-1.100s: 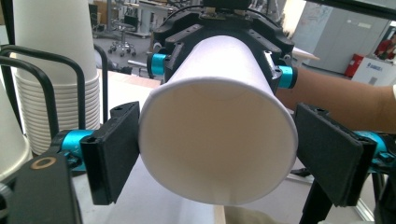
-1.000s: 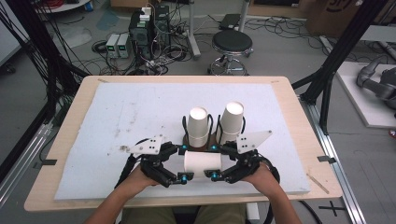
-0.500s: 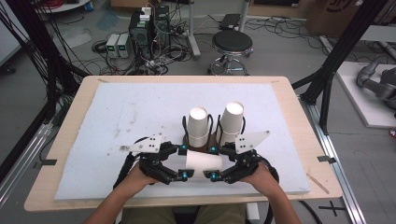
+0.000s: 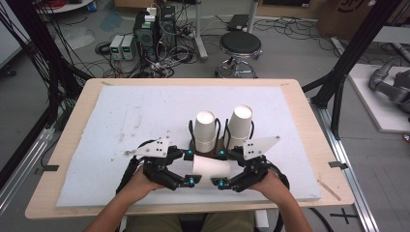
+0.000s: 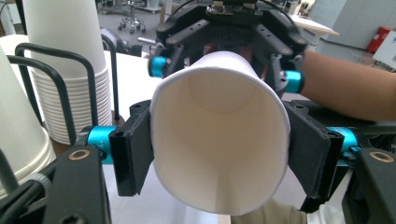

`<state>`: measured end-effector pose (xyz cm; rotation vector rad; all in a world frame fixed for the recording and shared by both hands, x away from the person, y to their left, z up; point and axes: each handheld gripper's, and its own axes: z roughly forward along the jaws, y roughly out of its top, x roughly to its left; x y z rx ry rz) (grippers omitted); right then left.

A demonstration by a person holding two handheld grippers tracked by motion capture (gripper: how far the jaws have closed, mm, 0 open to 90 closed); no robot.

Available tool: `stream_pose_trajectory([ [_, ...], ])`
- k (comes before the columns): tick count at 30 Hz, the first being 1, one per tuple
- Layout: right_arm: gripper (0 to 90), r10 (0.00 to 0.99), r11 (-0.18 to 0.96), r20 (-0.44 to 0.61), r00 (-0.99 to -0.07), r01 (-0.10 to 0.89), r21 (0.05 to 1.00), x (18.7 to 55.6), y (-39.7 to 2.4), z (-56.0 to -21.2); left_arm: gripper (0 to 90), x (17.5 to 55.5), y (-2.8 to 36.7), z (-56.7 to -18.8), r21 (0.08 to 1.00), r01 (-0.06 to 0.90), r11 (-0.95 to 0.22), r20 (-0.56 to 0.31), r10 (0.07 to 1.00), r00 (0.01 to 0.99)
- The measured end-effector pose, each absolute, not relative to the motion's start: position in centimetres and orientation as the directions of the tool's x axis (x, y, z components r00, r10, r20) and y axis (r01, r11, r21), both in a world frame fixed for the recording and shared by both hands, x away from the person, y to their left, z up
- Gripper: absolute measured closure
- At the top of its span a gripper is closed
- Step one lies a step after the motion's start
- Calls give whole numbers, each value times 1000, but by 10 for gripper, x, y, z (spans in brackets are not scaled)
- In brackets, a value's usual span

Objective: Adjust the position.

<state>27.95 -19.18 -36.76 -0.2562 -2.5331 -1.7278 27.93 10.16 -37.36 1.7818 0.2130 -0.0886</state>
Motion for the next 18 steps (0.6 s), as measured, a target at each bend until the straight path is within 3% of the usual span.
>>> stream_pose_trajectory([
  [9, 210, 157, 351, 104, -982, 154, 924, 277, -196, -358, 308, 283, 104, -353, 929, 150, -338, -117, 115, 986],
  [18, 211, 193, 482, -13, -981, 84, 872, 274, -187, -344, 304, 289, 95, -324, 831, 64, -552, -5, 109, 994],
])
